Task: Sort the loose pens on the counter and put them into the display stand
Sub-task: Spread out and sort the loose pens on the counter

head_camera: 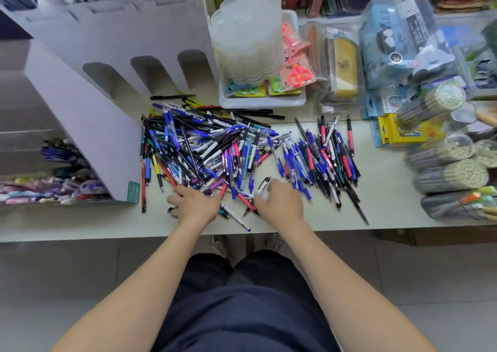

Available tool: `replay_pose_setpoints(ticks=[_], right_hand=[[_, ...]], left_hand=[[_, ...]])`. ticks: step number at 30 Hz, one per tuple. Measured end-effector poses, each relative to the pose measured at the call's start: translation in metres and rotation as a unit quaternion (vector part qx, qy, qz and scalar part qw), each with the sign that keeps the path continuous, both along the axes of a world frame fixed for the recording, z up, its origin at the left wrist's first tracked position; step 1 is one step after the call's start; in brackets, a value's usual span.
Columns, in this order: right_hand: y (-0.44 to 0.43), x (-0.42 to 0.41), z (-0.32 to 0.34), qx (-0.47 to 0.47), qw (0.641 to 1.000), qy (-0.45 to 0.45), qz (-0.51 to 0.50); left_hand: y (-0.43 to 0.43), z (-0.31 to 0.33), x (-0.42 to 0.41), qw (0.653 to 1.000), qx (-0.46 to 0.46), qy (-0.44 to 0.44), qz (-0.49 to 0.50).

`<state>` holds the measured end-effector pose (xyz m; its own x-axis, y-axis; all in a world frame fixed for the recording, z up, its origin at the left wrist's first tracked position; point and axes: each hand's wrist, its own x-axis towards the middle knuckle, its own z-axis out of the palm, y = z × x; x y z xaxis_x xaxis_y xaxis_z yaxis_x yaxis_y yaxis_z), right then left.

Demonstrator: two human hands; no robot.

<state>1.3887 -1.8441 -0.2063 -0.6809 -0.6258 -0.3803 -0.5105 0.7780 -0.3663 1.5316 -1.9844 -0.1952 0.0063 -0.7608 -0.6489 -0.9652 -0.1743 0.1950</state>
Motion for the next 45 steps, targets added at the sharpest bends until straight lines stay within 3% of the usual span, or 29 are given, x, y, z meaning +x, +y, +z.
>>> replay_pose_setpoints(ticks=[2, 4, 10, 12, 15, 18, 24, 30, 32, 34, 38, 42, 45], right_hand=[[-0.009, 0.026, 0.0, 0.07, 0.996, -0.039, 0.027], [-0.017, 0.047, -0.005, 0.112, 0.992, 0.002, 0.06], [-0.021, 0.05, -0.028, 0.052, 0.997, 0.034, 0.053], [-0.019, 0.051, -0.036, 0.052, 0.992, 0.092, 0.067], [-0.021, 0.06, -0.048, 0.069, 0.983, 0.159, 0.063], [-0.024, 0.058, -0.05, 0.072, 0.974, 0.204, 0.06], [-0.02, 0.043, -0.046, 0.12, 0.965, 0.203, 0.118], [-0.016, 0.02, -0.037, 0.179, 0.96, 0.167, 0.135], [-0.012, 0.009, -0.032, 0.177, 0.962, 0.164, 0.129], [-0.007, -0.002, -0.03, 0.172, 0.964, 0.169, 0.114], [-0.002, -0.015, -0.03, 0.149, 0.979, 0.111, 0.079], [-0.005, -0.001, -0.03, 0.086, 0.996, 0.014, 0.035], [-0.013, 0.011, -0.034, 0.071, 0.997, 0.012, 0.008]], left_hand=[[-0.001, -0.004, 0.005, 0.998, 0.032, 0.017, 0.056], [-0.001, -0.008, 0.011, 0.996, 0.028, 0.051, 0.068], [-0.001, -0.02, 0.031, 0.997, -0.008, 0.078, 0.006], [0.0, -0.02, 0.03, 0.997, -0.02, 0.076, 0.005], [0.0, -0.013, 0.023, 0.996, -0.017, 0.077, 0.04], [-0.004, -0.013, 0.014, 0.984, 0.01, 0.111, 0.139], [-0.01, -0.021, 0.0, 0.93, 0.124, 0.21, 0.274], [-0.001, -0.019, -0.011, 0.922, 0.212, 0.229, 0.231], [0.002, -0.017, -0.016, 0.924, 0.204, 0.219, 0.237], [0.005, -0.019, -0.019, 0.954, 0.155, 0.181, 0.182], [0.014, -0.01, -0.024, 0.994, 0.047, 0.063, -0.079], [0.02, 0.0, -0.028, 0.961, -0.075, -0.064, -0.258], [0.019, -0.007, -0.026, 0.932, -0.116, -0.104, -0.327]])
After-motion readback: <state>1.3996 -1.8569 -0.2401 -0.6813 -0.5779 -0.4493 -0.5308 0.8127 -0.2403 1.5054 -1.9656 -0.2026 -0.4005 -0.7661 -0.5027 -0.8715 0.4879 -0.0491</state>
